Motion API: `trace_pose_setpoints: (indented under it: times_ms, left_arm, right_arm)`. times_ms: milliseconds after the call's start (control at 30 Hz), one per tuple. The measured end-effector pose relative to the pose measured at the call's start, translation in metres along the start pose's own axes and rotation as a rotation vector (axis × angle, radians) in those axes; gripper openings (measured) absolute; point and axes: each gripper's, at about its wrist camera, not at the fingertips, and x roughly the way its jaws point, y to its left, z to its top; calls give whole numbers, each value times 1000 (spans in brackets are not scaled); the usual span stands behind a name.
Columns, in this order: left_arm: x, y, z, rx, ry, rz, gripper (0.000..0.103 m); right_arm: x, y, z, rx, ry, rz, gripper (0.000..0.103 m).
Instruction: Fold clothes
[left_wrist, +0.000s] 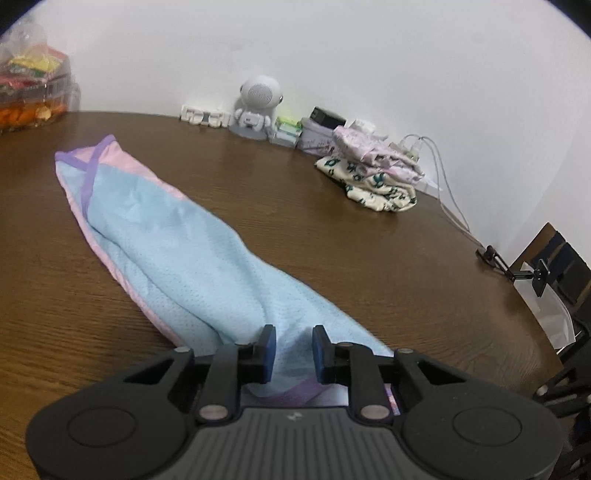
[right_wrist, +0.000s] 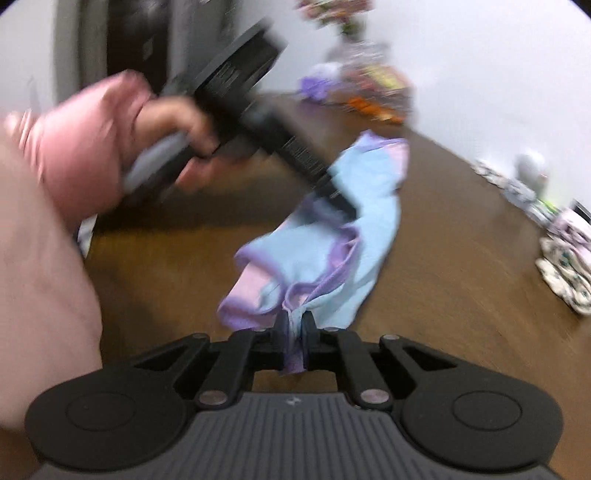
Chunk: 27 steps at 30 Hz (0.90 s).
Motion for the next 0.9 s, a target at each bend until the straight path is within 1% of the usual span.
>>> trace_pose_setpoints:
  times_ms: [67, 133, 233, 367, 500, 533, 600, 667, 733, 800, 833, 867, 900]
  left_arm:
    - [-5, -11, 1, 24, -21, -25, 18]
    - [-9, -20, 1, 44, -33, -43, 19]
    - [-7, -27, -1, 62, -25, -50, 19]
    - [-6, -37, -4, 85, -15, -60, 18]
    - [-4, -46, -7, 109, -4, -69, 18]
    - [-3, -48, -8, 115, -2, -71, 18]
    - [-11, -46, -14, 119, 0, -77, 18]
    - [-20, -44, -21, 138, 9, -108, 18]
    - [-22, -46, -31, 164, 43, -111, 16]
    - [-21, -49, -41, 186, 79, -105, 13]
    - [-19, -50, -45, 187, 93, -98, 12]
    - [-16, -51, -49, 185, 107, -89, 12]
    - [-14, -51, -53, 180, 104, -88, 12]
  right_arm:
    - [1, -1, -1, -7, 7, 18, 13]
    - [-2, -4, -3, 1, -3, 29, 24]
    - [-7, -6, -4, 33, -36, 39, 26]
    - [0, -6, -1, 69, -77, -29, 30]
    - [10, -8, 0, 99, -62, -67, 30]
    - [13, -10, 1, 108, -54, -75, 25]
    - [15, -18, 2, 172, -49, -76, 6]
    - [12, -31, 5, 272, -89, -68, 6]
    - [6, -41, 8, 347, -135, -62, 6]
    - [3, -41, 13, 351, -166, -47, 6]
    - [2, -38, 16, 336, -175, -34, 6]
    - [5, -33, 18, 310, -165, -21, 6]
    - [9, -28, 20, 282, -151, -9, 6]
